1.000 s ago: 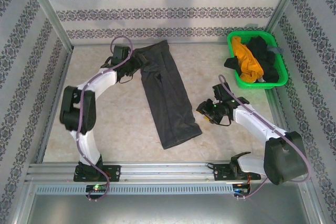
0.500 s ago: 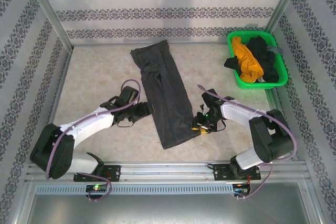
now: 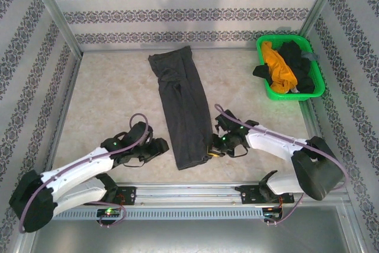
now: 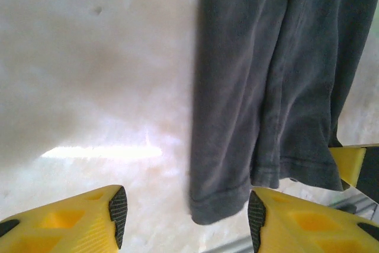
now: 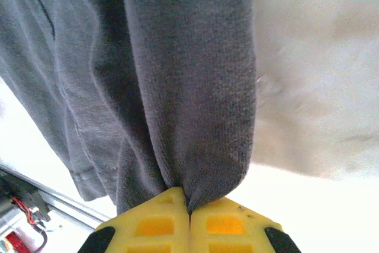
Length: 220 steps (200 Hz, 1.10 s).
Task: Fold and stack the t-shirts
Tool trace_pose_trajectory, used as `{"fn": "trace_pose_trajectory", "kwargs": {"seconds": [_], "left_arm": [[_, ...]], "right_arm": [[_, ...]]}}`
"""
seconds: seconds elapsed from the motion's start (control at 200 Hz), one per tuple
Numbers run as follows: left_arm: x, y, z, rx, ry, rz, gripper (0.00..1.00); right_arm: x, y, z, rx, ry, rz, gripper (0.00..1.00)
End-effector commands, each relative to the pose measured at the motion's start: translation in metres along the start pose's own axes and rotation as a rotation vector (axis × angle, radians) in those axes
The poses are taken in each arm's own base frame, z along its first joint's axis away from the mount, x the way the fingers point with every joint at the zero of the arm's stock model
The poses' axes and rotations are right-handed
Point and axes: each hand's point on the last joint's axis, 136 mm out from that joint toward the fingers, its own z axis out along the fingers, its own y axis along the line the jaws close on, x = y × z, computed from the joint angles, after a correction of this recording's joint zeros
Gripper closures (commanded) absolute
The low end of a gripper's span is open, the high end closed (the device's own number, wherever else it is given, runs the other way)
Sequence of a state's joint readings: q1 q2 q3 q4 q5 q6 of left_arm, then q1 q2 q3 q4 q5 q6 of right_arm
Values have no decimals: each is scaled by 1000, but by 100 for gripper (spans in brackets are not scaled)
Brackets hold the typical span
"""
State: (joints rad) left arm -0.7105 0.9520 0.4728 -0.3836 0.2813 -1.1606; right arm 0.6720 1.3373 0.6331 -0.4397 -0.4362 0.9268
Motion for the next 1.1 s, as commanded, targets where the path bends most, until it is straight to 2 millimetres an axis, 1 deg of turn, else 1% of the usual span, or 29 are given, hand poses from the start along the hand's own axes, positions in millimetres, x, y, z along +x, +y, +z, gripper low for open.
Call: {"fn": "trace_pose_trajectory", "kwargs": {"seconds": [0.0,0.095,0.15,0.265,0.31,0.41,0.485,0.575,0.659,0.739,0.844,0.959,1.029,1.094], "left_arm": [[27,11,-3,15,103,-76,42],[30,3,-5,88,103,-115,42],[33,3,-5,91,111,-123,42],[41,28,-5,-35,131,-129,43],[42,33,-4,-58,123,-141,43],[42,25,3,-27,107,-172,42],[43,15,11,-33,103,-164,42],[47,3,26,-46,107,-142,42],[54,1,39,-87,123,-131,43],[54,0,49,-101,105,-138,45],[45,-6,59,-89,59,-149,51],[37,-14,72,-87,23,-151,62],[30,-13,73,-110,-15,-142,74],[23,-6,67,-142,-57,-140,85]], "right_arm": [[3,-2,4,27,-81,123,100],[7,-7,-1,43,-132,153,100],[9,-7,-2,25,-146,168,100],[14,-7,-2,13,-136,172,100],[14,-4,-1,4,-132,166,100],[13,1,8,-5,-104,152,100],[13,7,14,0,-72,126,100],[12,16,18,2,-42,99,100],[12,21,18,7,-26,78,100],[14,22,18,7,-5,65,100],[18,23,18,-2,16,55,100],[22,22,16,-5,28,42,100],[24,22,14,-3,39,31,100],[27,21,13,0,48,27,100]]}}
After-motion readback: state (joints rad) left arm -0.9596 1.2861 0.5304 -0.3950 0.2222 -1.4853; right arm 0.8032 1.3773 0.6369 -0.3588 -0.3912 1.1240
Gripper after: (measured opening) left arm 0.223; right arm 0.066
